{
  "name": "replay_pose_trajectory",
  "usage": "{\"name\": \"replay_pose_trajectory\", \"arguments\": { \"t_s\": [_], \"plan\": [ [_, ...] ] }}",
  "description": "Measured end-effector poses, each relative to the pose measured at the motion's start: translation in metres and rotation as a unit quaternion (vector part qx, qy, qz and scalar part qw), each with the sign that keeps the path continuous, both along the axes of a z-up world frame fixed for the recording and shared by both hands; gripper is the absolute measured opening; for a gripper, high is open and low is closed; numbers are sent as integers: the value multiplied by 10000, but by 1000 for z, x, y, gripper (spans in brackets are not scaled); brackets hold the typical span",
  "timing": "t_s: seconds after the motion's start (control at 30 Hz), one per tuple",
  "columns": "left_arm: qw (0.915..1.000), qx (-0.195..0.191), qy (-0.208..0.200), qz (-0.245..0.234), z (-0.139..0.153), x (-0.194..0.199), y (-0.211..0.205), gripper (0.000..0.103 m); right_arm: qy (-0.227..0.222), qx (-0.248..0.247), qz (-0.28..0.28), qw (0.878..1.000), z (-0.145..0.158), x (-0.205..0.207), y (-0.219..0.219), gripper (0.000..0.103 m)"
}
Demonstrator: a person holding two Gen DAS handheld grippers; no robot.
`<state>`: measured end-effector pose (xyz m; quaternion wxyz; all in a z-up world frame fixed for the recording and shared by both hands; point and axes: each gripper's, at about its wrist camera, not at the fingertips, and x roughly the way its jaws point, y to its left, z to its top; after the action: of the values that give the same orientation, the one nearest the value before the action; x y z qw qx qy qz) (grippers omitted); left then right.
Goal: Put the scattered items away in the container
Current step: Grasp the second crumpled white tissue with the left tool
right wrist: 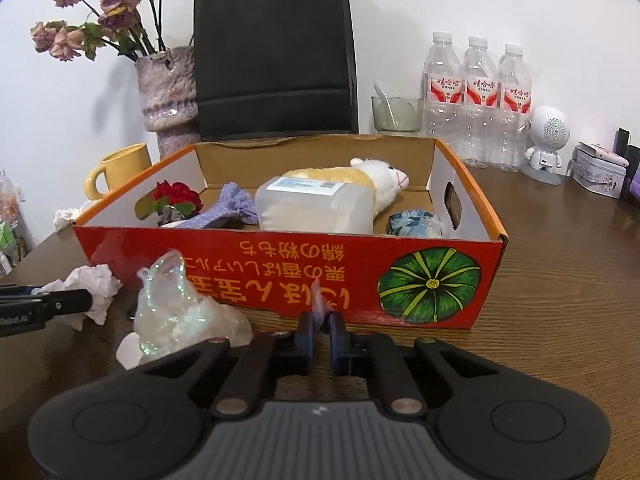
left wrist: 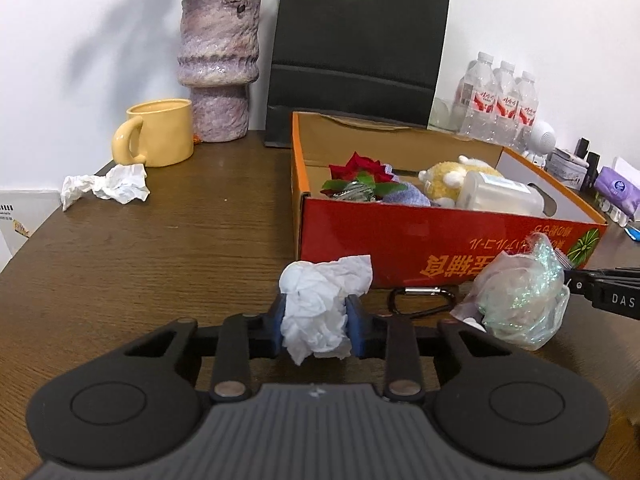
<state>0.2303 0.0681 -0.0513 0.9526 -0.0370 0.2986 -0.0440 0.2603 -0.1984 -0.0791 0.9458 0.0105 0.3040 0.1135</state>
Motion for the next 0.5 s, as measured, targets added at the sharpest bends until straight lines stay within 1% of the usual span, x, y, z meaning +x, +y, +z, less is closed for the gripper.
{"name": "replay_pose_trajectory", "arguments": {
  "t_s": [0.33,0.5],
  "plan": [
    [9997,-109,-213,-58,9,-19,-1,30,-271,152,86,9995,11,-19,-9,6],
    [9987,-281,-413,-39,21,-33,1,30,-423,182,51,9989,23,-29,-18,6]
  ]
}}
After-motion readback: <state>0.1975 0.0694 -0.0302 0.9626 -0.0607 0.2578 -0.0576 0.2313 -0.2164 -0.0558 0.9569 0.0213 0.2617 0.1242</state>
